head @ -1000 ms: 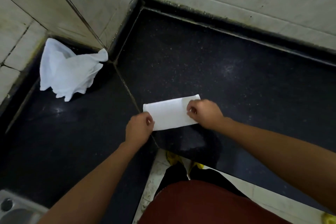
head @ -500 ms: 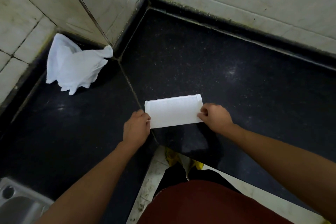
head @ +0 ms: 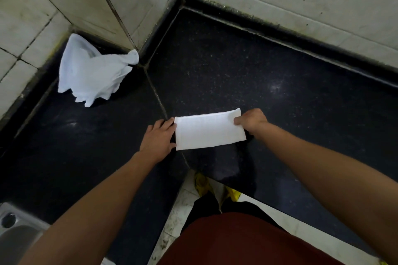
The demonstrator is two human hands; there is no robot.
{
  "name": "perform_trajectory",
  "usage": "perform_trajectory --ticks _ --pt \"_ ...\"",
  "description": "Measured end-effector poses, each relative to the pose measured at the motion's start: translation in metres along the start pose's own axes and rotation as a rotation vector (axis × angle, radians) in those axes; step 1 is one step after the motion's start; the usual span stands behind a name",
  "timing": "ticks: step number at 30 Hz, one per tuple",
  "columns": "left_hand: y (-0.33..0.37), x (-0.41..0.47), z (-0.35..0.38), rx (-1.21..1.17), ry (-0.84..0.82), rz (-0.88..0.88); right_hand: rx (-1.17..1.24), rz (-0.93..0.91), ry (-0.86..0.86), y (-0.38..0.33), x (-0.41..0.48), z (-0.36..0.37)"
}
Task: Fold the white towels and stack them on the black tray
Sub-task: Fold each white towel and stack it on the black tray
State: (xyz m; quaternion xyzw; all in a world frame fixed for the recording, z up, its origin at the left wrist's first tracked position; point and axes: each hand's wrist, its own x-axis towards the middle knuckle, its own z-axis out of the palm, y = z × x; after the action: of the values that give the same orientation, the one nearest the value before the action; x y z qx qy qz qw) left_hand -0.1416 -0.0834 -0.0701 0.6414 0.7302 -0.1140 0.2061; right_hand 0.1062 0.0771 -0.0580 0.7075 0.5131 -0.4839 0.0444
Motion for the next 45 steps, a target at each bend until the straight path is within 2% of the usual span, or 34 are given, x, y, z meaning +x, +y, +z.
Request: perform_trajectory --ticks 5,10,17,24,27,30,32,34,38,42,45 --pt "-0.007 -0.005 -0.002 -0.147 0.112 -0.089 0.041 -0.156 -0.073 -0.025 -0.021 0.0" --pt "-0.025 -0.02 -0.004 -0.301 0.2 -0.222 0.031 -0.23 -0.219 -0.065 -0.039 0.047" --pt "-0.046 -0.05 -0.003 -0.361 0.211 -0.331 -0.222 -0.223 -0.275 -0.081 -0.03 0.127" --pt "-0.052 -0.058 0.002 -0.404 0.188 -0.374 -0.29 -0.239 -0.271 -0.081 -0.029 0.146" --pt "-0.042 -0.047 -0.003 -0.409 0.236 -0.33 -0.18 -0.242 -0.289 -0.081 -0.034 0.125" --pt "-0.021 -0.03 -0.011 -0.36 0.277 -0.168 -0.254 -0.423 -0.095 -0.071 -0.025 0.095" --pt "-0.002 -0.017 -0.016 -0.282 0.226 -0.038 -0.369 -0.485 -0.006 -0.064 -0.02 0.081" --pt "0.014 -0.004 -0.017 -0.179 0.114 0.056 -0.449 -0.5 -0.003 -0.058 -0.014 0.075" --pt "0.014 0.008 -0.011 -0.067 -0.06 0.059 -0.566 -0.555 -0.072 -0.049 -0.008 0.07" --pt "0.003 0.01 -0.007 -0.043 -0.102 0.07 -0.674 -0.622 -0.06 -0.036 -0.014 0.065" --pt "0.004 0.011 -0.008 -0.061 -0.106 0.074 -0.697 -0.796 -0.017 -0.021 -0.031 0.064"
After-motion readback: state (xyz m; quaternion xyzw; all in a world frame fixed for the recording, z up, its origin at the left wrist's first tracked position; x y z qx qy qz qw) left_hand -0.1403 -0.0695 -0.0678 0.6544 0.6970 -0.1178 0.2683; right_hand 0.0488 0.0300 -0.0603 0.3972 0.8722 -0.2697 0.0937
